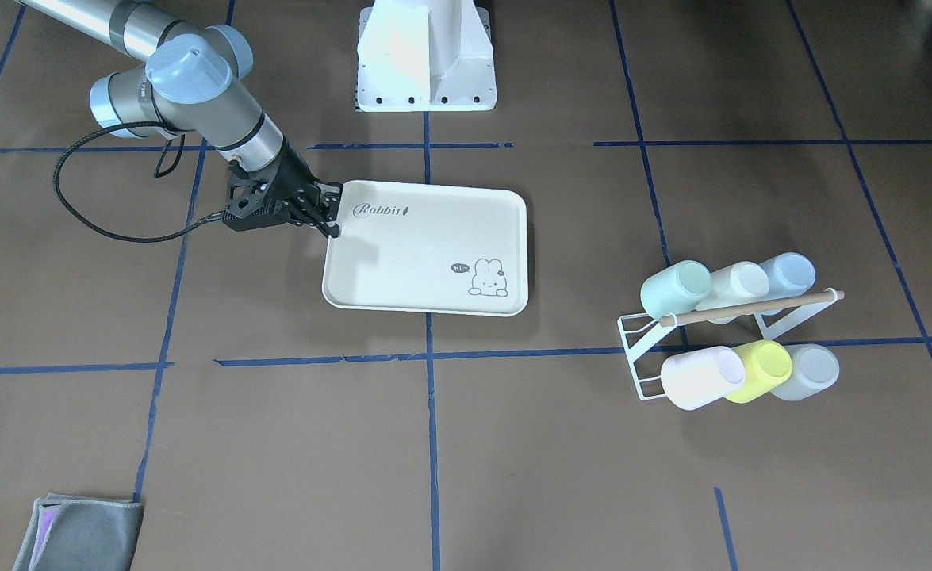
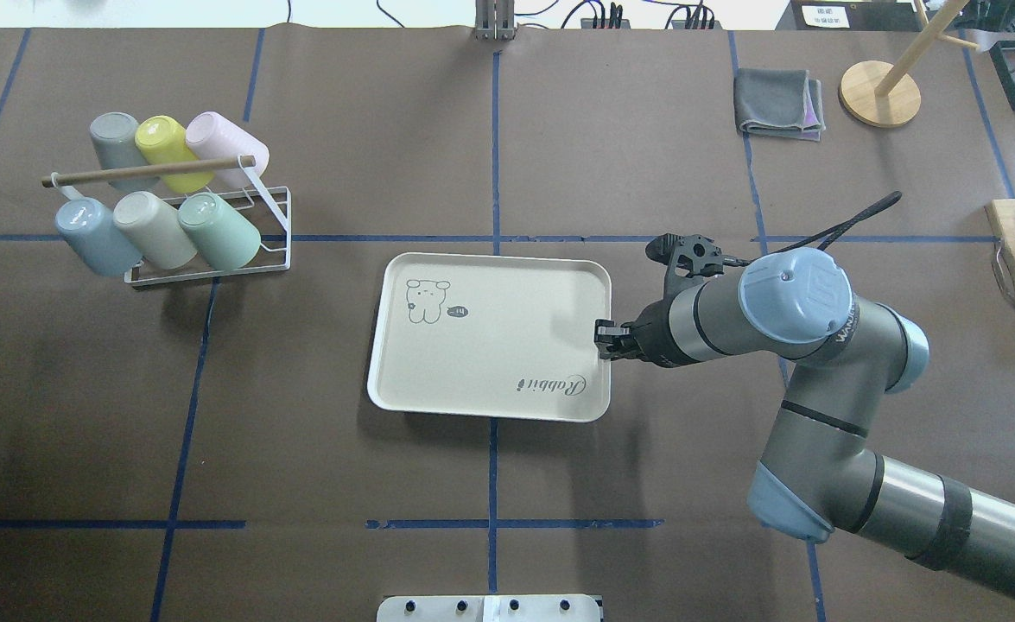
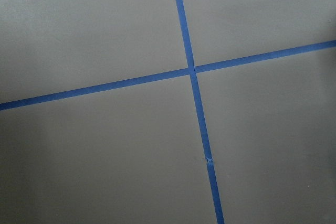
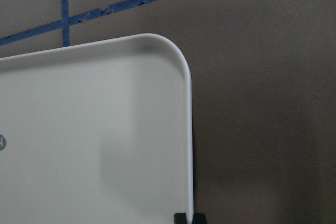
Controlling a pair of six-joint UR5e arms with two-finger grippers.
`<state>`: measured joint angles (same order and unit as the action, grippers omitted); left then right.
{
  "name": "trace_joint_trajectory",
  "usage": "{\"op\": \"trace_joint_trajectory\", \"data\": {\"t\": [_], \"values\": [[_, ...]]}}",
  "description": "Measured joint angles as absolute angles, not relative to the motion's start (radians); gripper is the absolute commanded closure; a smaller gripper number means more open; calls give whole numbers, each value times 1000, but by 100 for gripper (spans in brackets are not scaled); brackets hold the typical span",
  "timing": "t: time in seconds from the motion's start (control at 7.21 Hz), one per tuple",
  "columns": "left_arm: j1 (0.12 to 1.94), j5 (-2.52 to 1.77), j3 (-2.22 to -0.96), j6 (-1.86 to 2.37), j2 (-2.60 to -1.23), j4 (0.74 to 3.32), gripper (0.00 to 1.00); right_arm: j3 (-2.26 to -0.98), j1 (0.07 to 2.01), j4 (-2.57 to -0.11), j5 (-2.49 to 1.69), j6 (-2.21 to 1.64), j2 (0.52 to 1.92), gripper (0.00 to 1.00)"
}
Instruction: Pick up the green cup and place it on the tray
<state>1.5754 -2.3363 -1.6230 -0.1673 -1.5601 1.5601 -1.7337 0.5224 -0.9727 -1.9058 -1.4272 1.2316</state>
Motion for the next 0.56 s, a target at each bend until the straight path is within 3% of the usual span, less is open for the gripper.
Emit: {"op": "trace_joint_trajectory", "data": {"t": [0.14, 0.28, 0.42, 0.56], "values": [[1575, -2336, -1623, -167, -1560, 1560, 0, -1724, 518, -973, -1903, -1423, 1226, 96], [1575, -2336, -1623, -167, -1560, 1560, 0, -1720, 516, -973, -1903, -1420, 1224, 31], [1575, -2336, -1623, -167, -1560, 1560, 0, -1719, 517, -971, -1904, -1418, 1222, 0], [1575, -2336, -1623, -167, -1560, 1560, 0, -1720, 518, -969, -1906, -1417, 1220, 0]]}}
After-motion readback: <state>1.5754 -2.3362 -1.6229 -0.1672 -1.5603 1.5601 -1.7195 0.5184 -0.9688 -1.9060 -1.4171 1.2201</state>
